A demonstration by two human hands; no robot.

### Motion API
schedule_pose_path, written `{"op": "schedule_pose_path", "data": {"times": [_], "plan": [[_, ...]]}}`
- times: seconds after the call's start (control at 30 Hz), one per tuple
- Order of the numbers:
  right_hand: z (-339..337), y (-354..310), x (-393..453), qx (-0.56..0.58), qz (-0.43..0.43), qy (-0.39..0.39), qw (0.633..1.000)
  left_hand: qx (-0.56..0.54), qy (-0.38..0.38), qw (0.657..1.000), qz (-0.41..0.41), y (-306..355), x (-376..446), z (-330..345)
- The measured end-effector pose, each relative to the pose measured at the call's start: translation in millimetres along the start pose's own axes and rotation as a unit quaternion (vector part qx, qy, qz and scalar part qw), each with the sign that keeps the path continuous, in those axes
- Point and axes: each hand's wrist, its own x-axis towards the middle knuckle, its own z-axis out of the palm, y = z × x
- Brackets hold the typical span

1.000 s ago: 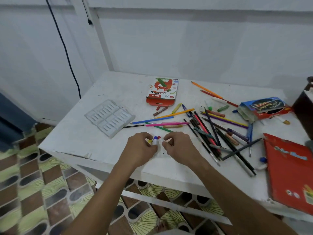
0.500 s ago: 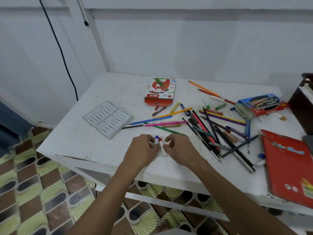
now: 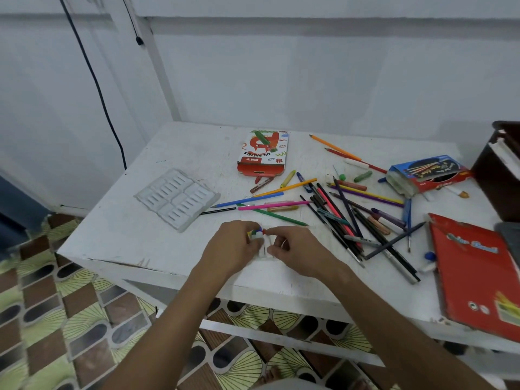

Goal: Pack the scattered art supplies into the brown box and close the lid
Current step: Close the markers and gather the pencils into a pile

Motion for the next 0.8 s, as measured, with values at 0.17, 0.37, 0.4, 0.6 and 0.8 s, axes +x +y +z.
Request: {"op": "schedule_pose_path", "data": {"times": [0.17,0.37,0.4,0.6,0.8], "plan": [[-1.5,1.3,2.5,-0.039,-0.016,0.004,0.999,0.016,-0.04,0.999,0.029,0.7,3.7,-6.9],[4.2,2.0,3.3,-0.063,-0.024,0.011,0.998,0.055,-0.061,0.996,0.036,-1.6,10.1,-9.2],[3.1,2.5,3.4,-0.062,-0.023,0.01,0.998,0.057,-0.058,0.996,0.037,-0.9,10.2,-8.7],[0.0,3.2,3.6,-0.073,-0.038,0.011,0.997,0.073,-0.06,0.994,0.056,-0.8,8.6,-6.6],[2.7,7.9,4.2,-0.071,-0.039,0.009,0.997,0.101,-0.078,0.991,0.05,-6.7,11.4,-8.2]]}}
